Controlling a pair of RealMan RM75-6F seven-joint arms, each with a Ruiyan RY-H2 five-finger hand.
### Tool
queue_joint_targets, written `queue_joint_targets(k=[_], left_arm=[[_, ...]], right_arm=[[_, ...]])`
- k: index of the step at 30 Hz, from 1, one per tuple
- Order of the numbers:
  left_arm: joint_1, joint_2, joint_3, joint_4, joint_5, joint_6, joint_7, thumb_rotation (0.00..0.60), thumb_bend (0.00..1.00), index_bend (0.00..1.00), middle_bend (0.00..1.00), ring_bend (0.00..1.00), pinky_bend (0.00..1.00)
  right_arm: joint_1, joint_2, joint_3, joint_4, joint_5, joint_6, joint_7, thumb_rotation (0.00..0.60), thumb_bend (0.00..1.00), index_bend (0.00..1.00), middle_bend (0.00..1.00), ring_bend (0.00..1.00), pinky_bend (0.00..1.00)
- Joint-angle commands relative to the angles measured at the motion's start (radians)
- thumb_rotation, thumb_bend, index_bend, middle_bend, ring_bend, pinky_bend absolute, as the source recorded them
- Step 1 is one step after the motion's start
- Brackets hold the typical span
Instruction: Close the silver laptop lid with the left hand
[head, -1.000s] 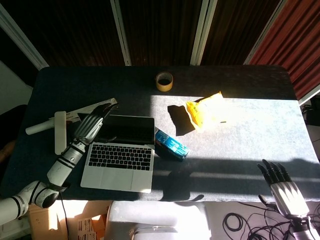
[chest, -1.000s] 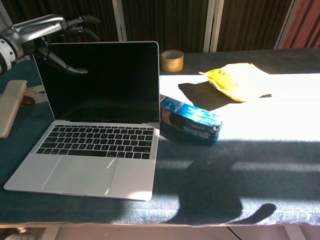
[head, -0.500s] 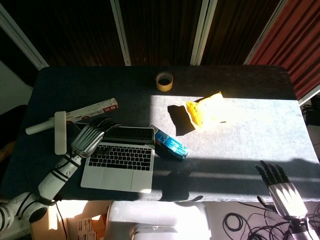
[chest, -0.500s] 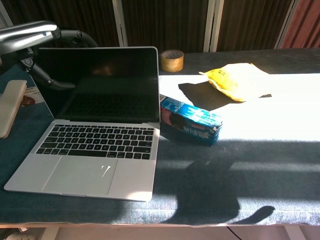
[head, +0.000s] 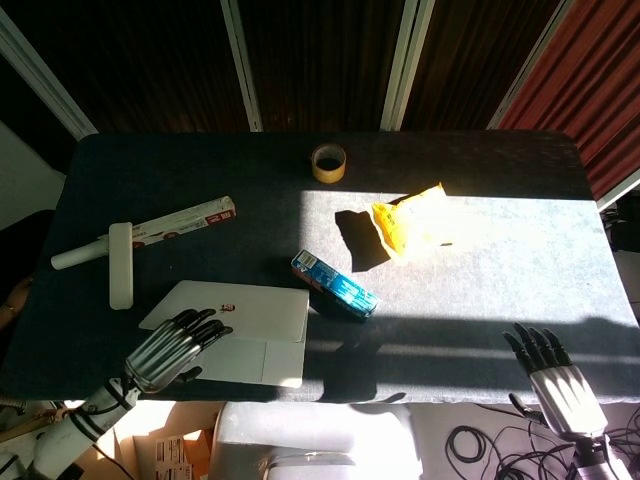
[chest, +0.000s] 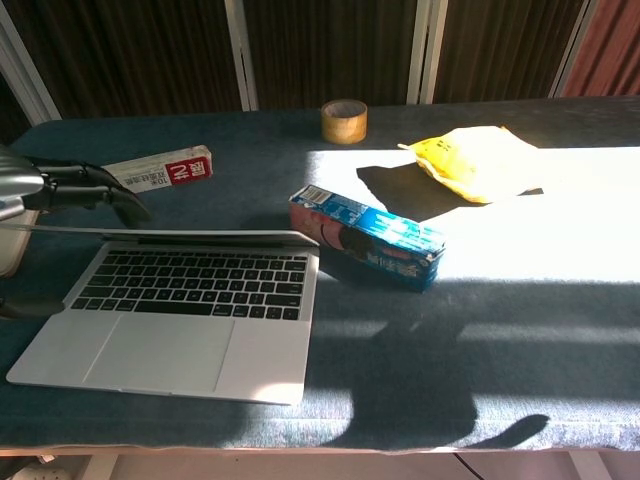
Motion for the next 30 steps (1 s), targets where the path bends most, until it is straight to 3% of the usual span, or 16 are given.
queue_joint_targets(k=[1,10,24,27,30], left_arm=[[0.043,-0.031,0.067,0.054,0.089,0.023,-0.003,0.6,0.23,0.21,0.29,0.16,0.3],[0.084,-0.147,0.12,0.232,0.123,0.015,-0.081,0.6,0.23,0.15,0.26,0.11,0.28],[0.078,-0.209,0.167,0.292,0.072,-0.11,-0.184,0.6,0.23,0.13,0.22,0.09,0.27],[0.084,-0.211,0.164,0.298,0.08,-0.082,-0.196,0.6,0.23,0.12,0.2,0.09,0.27],[0.101,-0.192,0.152,0.284,0.108,0.017,-0.236,0.6,0.23,0.12,0.2,0.09,0.27]], right_arm=[[0.0,-0.002,0.0,-0.001,0.002,-0.002,-0.004,0.6,0.21,0.0,0.0,0.0,0.0],[0.003,-0.007,0.002,-0.007,0.006,-0.009,-0.016,0.6,0.21,0.0,0.0,0.0,0.0],[0.001,-0.007,0.001,-0.007,0.006,-0.004,-0.018,0.6,0.2,0.0,0.0,0.0,0.0],[-0.001,-0.005,0.001,-0.007,0.003,0.004,-0.014,0.6,0.21,0.0,0.0,0.0,0.0],[-0.006,-0.002,0.001,-0.005,-0.004,0.018,-0.006,0.6,0.2,0.0,0.0,0.0,0.0]])
